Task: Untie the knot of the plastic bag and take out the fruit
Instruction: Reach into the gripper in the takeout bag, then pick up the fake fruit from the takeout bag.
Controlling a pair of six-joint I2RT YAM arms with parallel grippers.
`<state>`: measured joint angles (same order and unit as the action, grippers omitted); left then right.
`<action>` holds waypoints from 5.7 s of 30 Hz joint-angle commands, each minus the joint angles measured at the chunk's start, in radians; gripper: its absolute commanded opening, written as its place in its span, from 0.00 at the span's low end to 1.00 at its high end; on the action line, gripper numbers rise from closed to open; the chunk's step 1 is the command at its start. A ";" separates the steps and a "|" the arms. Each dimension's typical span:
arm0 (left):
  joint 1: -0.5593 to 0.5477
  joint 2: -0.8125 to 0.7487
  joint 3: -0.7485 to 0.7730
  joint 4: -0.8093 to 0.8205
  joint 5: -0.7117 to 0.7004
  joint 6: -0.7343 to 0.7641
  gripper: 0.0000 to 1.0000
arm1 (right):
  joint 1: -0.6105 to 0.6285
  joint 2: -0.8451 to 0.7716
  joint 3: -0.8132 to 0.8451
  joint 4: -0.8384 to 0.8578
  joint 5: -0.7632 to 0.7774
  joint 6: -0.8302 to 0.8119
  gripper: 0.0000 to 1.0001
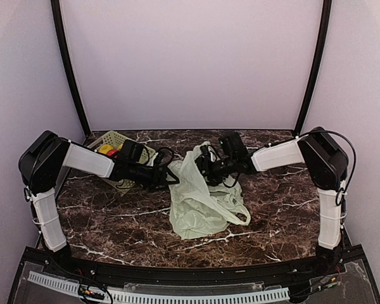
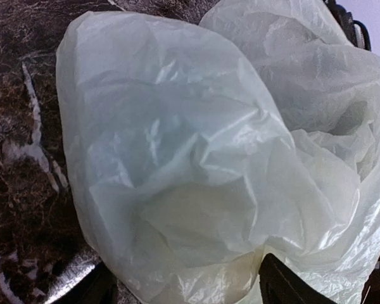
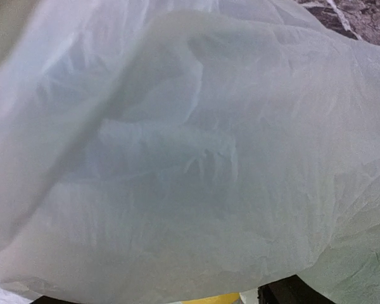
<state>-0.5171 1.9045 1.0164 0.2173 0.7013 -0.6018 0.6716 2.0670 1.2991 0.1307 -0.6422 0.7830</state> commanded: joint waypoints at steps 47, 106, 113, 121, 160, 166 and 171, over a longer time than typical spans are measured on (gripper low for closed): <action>-0.120 0.017 -0.113 0.237 0.044 -0.178 0.06 | 0.117 0.010 -0.111 0.162 -0.071 0.236 0.57; 0.006 0.151 0.155 -0.100 0.125 0.141 0.01 | 0.190 -0.440 -0.209 -0.308 0.412 -0.203 0.39; 0.006 0.157 0.156 -0.098 0.122 0.137 0.01 | 0.189 -0.358 -0.180 -0.283 0.350 -0.177 0.35; 0.006 0.166 0.163 -0.095 0.136 0.132 0.01 | 0.175 -0.233 -0.083 -0.303 0.390 -0.143 0.31; 0.006 0.221 0.207 -0.139 0.345 0.200 0.01 | 0.089 0.215 0.365 -0.415 0.164 -0.076 0.65; 0.006 0.227 0.213 -0.154 0.352 0.204 0.01 | 0.089 0.204 0.339 -0.353 0.129 -0.070 0.35; 0.006 0.211 0.201 -0.145 0.261 0.161 0.01 | 0.086 0.124 0.275 -0.315 0.168 -0.078 0.23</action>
<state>-0.5003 2.1281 1.2114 0.0799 1.0050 -0.4267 0.7540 2.2505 1.6238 -0.2558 -0.4812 0.7120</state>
